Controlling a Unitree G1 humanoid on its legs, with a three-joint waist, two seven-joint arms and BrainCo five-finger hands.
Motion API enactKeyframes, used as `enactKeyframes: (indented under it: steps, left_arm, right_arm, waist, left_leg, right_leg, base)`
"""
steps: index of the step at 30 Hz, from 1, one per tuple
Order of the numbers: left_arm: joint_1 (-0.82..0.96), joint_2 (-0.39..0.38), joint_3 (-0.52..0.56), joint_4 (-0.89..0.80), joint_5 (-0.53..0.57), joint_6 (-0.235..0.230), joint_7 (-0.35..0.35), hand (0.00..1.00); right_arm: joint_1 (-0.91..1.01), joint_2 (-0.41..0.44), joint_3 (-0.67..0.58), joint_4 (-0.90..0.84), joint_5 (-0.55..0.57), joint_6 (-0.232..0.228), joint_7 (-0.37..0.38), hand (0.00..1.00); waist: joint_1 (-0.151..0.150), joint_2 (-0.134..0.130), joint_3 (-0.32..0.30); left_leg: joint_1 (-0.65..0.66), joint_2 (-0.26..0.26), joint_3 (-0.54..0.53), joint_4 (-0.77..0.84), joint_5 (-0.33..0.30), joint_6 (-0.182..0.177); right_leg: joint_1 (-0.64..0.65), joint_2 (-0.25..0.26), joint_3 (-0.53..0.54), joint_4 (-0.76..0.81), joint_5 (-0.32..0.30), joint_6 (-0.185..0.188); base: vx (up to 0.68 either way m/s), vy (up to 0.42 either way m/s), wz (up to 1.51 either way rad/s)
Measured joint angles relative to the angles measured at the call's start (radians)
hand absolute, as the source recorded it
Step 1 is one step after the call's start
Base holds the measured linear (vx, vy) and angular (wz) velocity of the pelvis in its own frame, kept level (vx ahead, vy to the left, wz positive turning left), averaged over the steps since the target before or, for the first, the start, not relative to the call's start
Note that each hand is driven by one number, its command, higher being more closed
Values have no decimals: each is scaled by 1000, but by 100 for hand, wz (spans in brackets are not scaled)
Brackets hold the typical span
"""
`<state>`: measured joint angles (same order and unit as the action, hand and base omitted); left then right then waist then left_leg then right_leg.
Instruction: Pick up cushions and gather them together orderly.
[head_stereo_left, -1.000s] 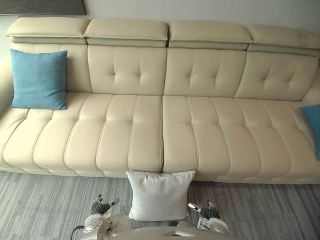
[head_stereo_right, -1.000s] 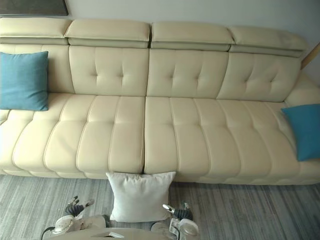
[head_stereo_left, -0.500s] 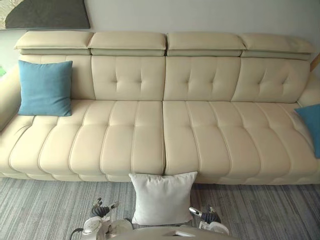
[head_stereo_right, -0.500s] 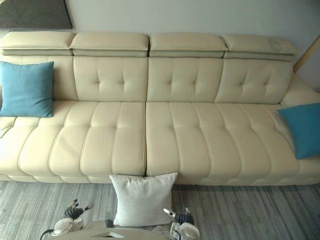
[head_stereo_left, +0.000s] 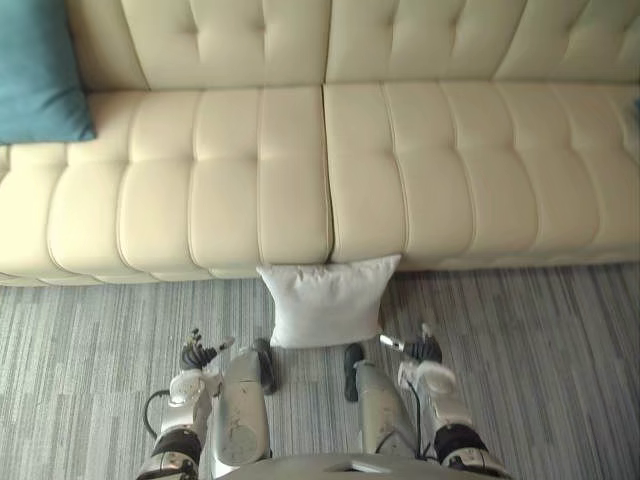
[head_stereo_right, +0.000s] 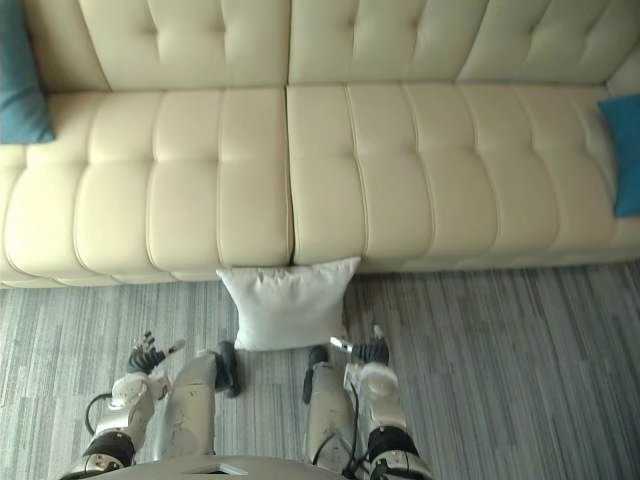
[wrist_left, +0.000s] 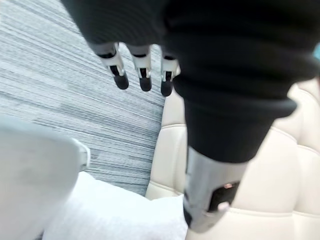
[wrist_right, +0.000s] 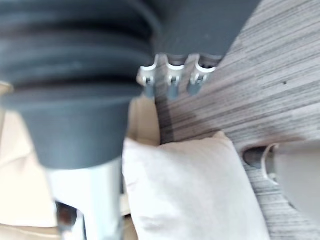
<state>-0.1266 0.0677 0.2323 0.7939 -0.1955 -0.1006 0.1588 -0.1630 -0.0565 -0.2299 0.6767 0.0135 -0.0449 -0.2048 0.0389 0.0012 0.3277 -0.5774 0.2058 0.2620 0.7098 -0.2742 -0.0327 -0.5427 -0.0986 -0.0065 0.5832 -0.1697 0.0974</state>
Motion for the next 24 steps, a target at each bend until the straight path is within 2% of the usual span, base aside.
enactKeyframes:
  steps: [5,7,13,14,18,24]
  left_arm:
    - [-123,51,9,-42,-27,-22,23,0]
    - [-212,65,27,-46,-40,-30,32,0]
    - [-381,105,50,-68,-86,-37,38,0]
    - [-417,110,49,-75,-87,-37,38,0]
    - [-466,112,11,-82,-86,-37,37,0]
    - [-580,120,-65,-115,-77,-37,49,0]
  right_arm:
    - [-127,-51,-13,-48,30,-2,-38,0]
    - [-197,-89,-40,-68,34,-4,-66,0]
    - [-402,-158,-95,-67,73,-16,-93,0]
    - [-450,-169,-87,-67,80,-16,-102,0]
    - [-517,-183,-55,-66,80,-17,-105,0]
    - [-679,-188,77,-19,78,-17,-109,0]
  waist:
    - [0,-1,43]
    - [0,0,86]
    - [7,0,149]
    - [8,-1,180]
    - [10,-1,187]
    - [12,-1,194]
  left_leg:
    - [-177,31,10,84,-3,9]
    - [-268,33,0,122,4,20]
    - [-543,52,-21,232,12,35]
    - [-583,55,-27,255,12,36]
    - [-673,58,-41,295,13,36]
    - [-811,61,-68,335,27,33]
  right_leg:
    - [-194,10,21,87,-3,-3]
    - [-286,4,20,143,-5,0]
    - [-570,3,20,285,-23,-5]
    - [-613,2,20,317,-28,-6]
    - [-705,0,17,374,-41,-9]
    - [-842,-3,4,441,-51,-20]
  base:
    - [-85,-10,-17]
    - [-62,-25,4]
    - [-52,-26,1]
    - [-50,-33,4]
    - [-55,-39,7]
    - [-57,-21,7]
